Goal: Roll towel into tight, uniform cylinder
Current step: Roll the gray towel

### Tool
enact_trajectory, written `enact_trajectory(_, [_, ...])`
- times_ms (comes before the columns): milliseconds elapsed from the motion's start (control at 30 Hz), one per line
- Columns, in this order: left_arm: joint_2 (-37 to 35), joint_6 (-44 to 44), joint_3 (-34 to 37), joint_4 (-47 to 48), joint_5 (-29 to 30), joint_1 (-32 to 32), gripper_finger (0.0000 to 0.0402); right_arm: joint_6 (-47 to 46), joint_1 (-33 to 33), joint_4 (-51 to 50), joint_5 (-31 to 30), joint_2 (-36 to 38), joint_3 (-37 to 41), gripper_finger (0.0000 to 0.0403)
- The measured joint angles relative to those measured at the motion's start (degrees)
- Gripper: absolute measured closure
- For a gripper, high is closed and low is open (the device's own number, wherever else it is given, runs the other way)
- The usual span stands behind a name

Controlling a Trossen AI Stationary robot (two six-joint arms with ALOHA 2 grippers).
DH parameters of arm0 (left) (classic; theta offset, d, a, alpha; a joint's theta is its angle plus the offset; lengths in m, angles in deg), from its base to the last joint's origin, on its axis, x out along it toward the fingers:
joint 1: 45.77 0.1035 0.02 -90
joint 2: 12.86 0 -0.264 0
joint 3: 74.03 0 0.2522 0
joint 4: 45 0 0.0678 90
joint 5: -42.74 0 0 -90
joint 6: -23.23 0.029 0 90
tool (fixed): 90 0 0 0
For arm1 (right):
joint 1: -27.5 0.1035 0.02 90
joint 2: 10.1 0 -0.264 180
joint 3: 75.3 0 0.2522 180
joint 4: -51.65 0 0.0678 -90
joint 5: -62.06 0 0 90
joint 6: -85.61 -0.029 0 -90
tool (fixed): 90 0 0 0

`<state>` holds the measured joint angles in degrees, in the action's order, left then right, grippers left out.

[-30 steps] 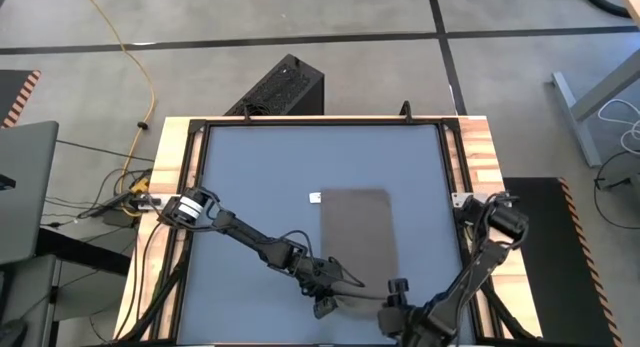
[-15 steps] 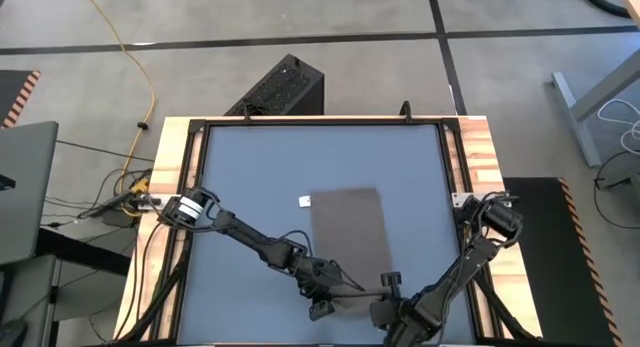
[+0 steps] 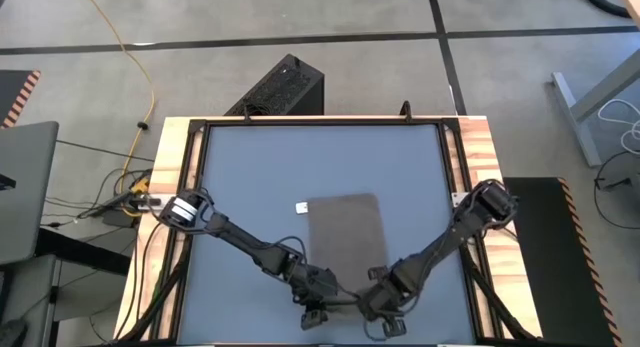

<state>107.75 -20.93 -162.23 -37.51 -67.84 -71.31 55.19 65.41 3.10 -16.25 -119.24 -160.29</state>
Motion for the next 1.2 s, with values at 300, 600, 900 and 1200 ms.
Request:
enact_trajectory(300, [-4.6,2.5,0.0,8.9,7.6,-1.9,0.0342,3.5,-6.1,6.3,9.7,3.5,6.0,0.0364])
enact_trajectory(600, [-7.9,17.8,0.0,4.2,25.9,-4.9,0.0342,8.6,-13.6,5.6,15.3,6.8,9.9,0.0363])
enact_trajectory(900, [-7.3,12.7,0.0,12.3,29.2,-5.6,0.0342,9.3,-17.9,12.5,18.2,6.8,15.6,0.0363])
enact_trajectory(1200, [-7.3,12.1,0.0,14.9,24.4,-5.3,0.0304,10.3,-18.6,15.0,17.7,6.7,16.2,0.0363])
